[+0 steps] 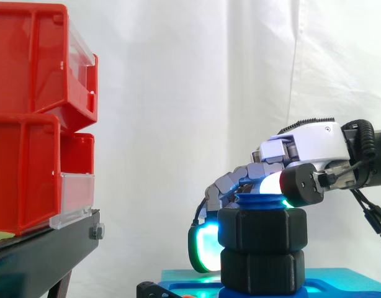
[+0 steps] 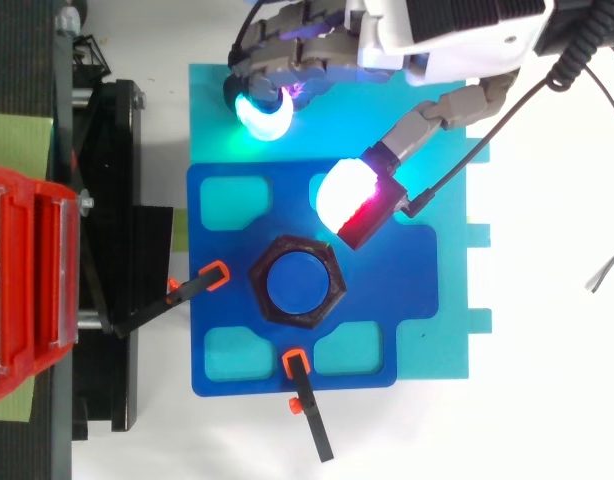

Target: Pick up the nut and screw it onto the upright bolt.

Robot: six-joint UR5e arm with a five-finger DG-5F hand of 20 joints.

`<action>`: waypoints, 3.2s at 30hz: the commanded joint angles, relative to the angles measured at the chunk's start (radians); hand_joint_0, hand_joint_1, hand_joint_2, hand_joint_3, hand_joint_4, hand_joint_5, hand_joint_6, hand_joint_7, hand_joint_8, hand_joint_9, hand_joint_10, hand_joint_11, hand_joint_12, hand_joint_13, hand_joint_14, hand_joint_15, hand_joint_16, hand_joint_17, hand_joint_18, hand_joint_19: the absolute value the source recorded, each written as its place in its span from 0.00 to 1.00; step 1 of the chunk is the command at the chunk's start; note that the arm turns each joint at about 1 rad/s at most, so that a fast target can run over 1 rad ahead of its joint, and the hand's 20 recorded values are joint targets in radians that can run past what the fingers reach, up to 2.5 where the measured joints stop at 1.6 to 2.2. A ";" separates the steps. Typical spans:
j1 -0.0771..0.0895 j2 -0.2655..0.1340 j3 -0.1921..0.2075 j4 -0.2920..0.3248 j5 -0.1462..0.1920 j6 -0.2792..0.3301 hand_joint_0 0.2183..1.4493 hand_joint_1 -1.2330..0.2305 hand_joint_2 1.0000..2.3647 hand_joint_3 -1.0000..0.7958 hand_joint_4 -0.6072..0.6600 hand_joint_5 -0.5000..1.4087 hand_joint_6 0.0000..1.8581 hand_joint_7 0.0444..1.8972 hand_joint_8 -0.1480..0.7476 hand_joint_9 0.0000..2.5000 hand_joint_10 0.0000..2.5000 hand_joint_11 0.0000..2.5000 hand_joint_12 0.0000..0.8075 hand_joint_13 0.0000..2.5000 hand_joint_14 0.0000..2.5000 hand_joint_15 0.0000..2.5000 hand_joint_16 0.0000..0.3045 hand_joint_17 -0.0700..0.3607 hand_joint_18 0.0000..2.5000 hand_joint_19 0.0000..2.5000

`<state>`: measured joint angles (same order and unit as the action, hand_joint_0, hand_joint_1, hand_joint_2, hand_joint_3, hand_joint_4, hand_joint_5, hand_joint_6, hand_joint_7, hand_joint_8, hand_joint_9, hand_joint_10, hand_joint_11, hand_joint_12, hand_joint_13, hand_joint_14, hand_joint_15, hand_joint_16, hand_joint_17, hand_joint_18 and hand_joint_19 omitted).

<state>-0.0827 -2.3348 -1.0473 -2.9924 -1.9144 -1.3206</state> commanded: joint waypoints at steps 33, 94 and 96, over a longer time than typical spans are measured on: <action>0.112 0.268 -0.226 -0.025 0.212 -0.143 0.21 0.69 0.00 0.28 0.71 0.22 0.27 0.50 0.50 0.38 0.00 0.00 0.37 0.23 0.00 0.00 0.10 0.32 0.10 0.00; 0.267 0.408 -0.439 0.136 0.666 0.103 0.22 0.59 0.00 0.28 0.56 0.14 0.27 0.30 0.40 0.09 0.00 0.00 0.43 0.01 0.00 0.00 0.14 0.38 0.00 0.00; 0.267 0.408 -0.439 0.136 0.666 0.101 0.21 0.61 0.00 0.28 0.56 0.14 0.27 0.29 0.40 0.09 0.00 0.00 0.44 0.01 0.00 0.00 0.14 0.39 0.00 0.00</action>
<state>0.1842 -1.9259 -1.4860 -2.8562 -1.2488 -1.2188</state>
